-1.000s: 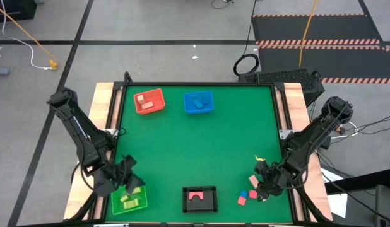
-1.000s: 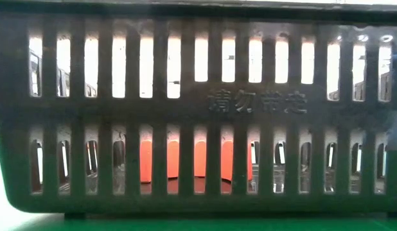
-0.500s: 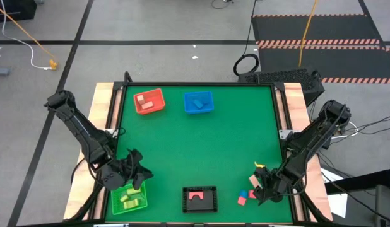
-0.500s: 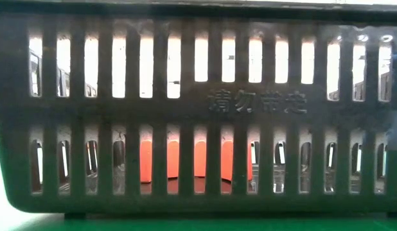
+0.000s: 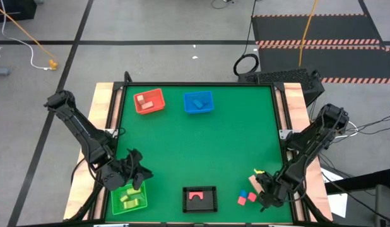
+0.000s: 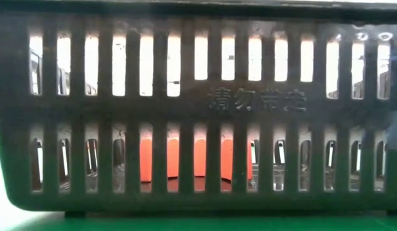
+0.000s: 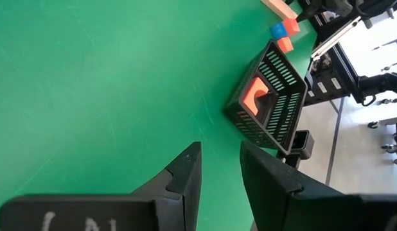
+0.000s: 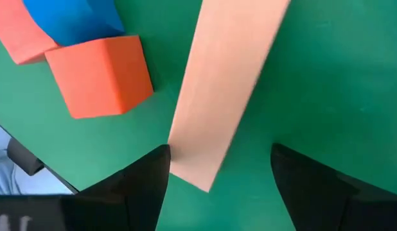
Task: Sort & place blocks by color
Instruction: Put the light brown block into the orange bin
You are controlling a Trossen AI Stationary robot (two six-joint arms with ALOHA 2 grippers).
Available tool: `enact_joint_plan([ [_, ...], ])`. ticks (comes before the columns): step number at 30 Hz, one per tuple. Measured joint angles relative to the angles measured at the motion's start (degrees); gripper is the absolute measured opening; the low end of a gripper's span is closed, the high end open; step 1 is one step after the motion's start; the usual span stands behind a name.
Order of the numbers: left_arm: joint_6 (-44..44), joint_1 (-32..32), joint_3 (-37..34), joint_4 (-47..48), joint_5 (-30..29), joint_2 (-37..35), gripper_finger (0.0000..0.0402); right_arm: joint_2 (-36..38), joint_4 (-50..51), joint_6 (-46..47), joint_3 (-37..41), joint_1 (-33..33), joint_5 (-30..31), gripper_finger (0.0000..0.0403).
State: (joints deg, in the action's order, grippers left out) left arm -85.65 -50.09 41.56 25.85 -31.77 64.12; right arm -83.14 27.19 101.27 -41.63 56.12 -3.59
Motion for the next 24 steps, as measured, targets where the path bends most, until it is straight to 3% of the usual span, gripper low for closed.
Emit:
enact_joint_plan([
  [6,0.0,0.0,0.0,0.0,-0.4,0.0,0.0108,-4.6,1.4,2.0,0.0,0.0,0.5,0.0258],
  [16,1.5,0.0,0.0,0.1,-0.9,0.0,0.0108,-4.1,5.4,6.1,0.1,-0.5,4.3,0.0255],
  [24,2.2,0.0,0.0,0.1,-1.2,0.0,0.0108,-4.9,8.6,6.2,0.2,-0.5,5.6,0.0194],
])
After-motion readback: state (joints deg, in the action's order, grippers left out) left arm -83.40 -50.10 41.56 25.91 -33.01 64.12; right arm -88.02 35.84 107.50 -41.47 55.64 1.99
